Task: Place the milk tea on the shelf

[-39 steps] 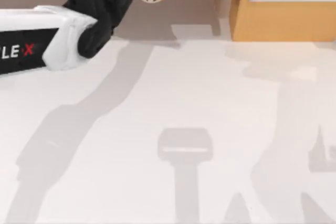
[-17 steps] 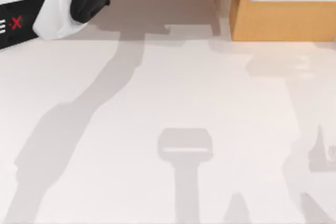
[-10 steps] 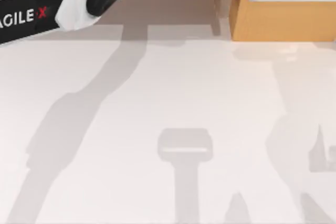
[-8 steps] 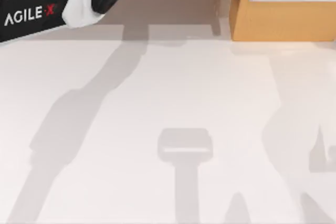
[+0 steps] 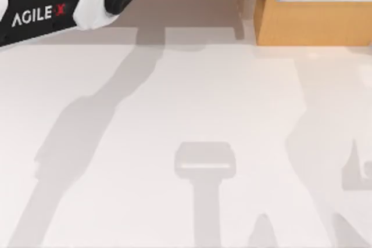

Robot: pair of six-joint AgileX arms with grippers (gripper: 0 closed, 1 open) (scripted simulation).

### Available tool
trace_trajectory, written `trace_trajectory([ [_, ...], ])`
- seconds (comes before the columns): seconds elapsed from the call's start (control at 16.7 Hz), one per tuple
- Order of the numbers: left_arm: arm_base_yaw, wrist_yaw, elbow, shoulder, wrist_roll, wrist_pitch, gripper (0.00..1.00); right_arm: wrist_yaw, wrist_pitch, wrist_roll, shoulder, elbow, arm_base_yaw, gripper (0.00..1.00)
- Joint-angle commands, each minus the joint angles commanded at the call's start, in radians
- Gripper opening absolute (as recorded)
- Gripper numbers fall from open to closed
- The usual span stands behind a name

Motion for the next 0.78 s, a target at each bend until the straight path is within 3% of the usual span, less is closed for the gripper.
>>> trace_trajectory([
  [0.66,0.0,0.0,0.0,0.0,0.0,0.0,0.98,0.0,0.0,0.0,0.0,0.0,0.0,1.0],
  [0.78,0.0,0.0,0.0,0.0,0.0,0.0,1.0,0.0,0.0,0.0,0.0,0.0,0.0,1.0],
])
